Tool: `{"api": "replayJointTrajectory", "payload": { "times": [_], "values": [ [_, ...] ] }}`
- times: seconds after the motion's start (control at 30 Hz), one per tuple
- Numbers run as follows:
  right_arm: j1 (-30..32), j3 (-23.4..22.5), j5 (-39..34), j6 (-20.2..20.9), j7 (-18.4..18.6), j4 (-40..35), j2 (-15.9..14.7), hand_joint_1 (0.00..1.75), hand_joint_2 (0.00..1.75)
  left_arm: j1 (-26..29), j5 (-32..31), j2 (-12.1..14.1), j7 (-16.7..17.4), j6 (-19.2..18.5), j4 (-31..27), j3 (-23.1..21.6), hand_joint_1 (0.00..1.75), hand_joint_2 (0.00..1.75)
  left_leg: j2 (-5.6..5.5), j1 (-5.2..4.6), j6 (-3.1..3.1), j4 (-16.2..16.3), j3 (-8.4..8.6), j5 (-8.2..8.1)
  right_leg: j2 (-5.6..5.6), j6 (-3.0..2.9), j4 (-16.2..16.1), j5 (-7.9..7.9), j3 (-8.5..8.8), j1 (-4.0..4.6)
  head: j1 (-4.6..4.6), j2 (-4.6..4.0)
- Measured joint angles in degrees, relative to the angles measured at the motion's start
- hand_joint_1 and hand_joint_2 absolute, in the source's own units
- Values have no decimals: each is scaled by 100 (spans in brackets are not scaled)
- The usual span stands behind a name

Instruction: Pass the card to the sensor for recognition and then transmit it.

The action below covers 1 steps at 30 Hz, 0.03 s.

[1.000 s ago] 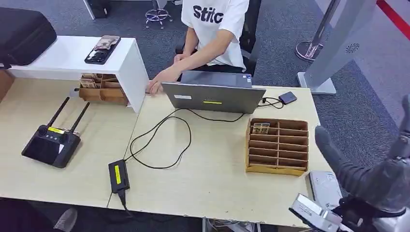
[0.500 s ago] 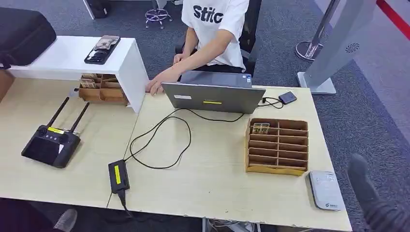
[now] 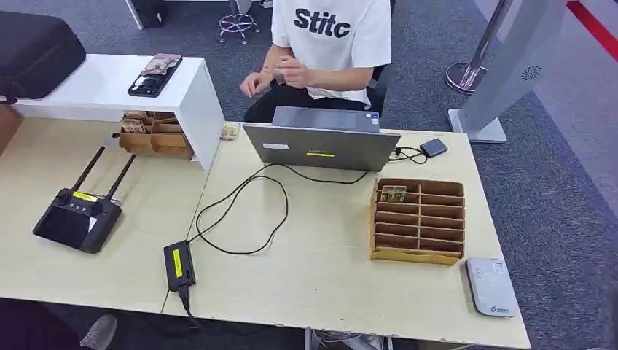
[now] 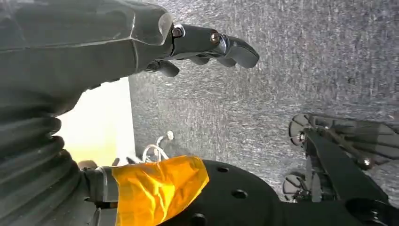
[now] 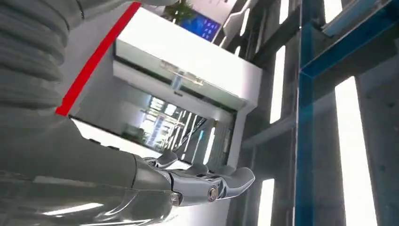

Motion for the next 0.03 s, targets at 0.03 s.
{"api": "replayJointTrajectory", "payload": {
  "times": [0.03],
  "values": [
    [1,-48,-7,13,0,11,4,0,175,0,0,4,-4,2,0,11,0,175,0,0,0,0,0,0,0,0,0,0,0,0,-2,0]
  ]
}}
